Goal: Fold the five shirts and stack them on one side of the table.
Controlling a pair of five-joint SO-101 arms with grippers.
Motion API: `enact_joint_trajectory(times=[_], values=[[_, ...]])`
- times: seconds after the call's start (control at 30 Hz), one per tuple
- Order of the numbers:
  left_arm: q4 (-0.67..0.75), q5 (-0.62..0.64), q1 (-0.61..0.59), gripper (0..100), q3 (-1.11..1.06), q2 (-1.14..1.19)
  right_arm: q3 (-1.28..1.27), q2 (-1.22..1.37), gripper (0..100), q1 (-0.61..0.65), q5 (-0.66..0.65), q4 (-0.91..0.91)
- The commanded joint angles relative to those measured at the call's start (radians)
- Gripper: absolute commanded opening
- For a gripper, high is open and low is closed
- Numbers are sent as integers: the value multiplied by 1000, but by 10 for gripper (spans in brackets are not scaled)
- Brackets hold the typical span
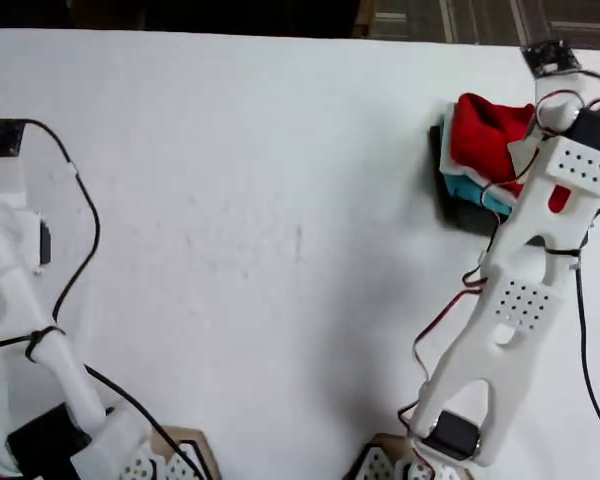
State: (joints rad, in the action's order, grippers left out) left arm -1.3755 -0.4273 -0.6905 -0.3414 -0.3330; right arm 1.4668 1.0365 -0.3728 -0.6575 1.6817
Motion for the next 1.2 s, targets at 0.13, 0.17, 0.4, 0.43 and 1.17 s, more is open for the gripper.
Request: enact_joint_trajectory(times=[0.13, 0.17, 0.4, 0.43, 1.17], values=[[8, -8, 14, 30, 5, -40, 9, 122, 20, -30, 6, -440], [8, -8, 14, 30, 5, -40, 9, 131, 20, -35, 29, -489], [8, -8, 12, 30, 5, -40, -32, 170, 20, -70, 293, -825], [8, -8, 12, 30, 5, -40, -46, 186, 20, -70, 284, -897], [9, -8, 15, 30, 5, -40, -61, -111, 22, 2, 437, -803]])
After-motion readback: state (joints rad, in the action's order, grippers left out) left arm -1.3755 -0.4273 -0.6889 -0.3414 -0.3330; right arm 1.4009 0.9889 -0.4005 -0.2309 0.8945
